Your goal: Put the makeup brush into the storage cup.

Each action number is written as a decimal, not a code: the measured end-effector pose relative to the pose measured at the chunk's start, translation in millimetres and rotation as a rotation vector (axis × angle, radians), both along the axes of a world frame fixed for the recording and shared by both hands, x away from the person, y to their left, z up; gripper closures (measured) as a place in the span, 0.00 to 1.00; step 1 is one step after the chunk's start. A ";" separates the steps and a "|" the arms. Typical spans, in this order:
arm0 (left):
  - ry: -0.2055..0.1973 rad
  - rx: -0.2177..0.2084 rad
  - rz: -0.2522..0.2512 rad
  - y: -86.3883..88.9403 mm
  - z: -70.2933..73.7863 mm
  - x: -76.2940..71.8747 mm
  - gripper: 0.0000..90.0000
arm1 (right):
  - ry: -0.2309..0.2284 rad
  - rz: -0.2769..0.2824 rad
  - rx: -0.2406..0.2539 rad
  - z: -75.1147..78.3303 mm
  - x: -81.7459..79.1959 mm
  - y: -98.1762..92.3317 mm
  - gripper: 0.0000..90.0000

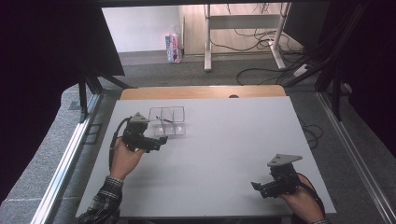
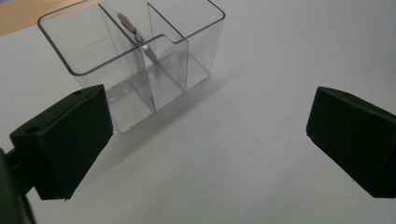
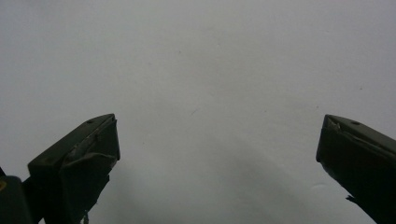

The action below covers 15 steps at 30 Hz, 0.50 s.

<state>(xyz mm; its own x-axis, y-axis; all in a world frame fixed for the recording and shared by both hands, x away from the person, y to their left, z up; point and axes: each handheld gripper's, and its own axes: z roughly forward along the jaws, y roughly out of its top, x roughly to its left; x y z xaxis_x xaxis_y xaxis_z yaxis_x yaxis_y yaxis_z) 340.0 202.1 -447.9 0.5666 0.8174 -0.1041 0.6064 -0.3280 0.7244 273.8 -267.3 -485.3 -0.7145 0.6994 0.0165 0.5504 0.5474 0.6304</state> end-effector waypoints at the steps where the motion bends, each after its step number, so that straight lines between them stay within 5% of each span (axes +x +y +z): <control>1: 0.000 -0.001 -0.001 0.2 -0.1 -1.2 0.01 | 0.000 0.000 -0.001 0.0 -0.1 0.0 0.00; 15: -0.018 -0.006 0.006 2.8 -7.0 -13.9 0.01 | -0.004 0.002 -0.013 -0.7 -0.3 0.0 0.00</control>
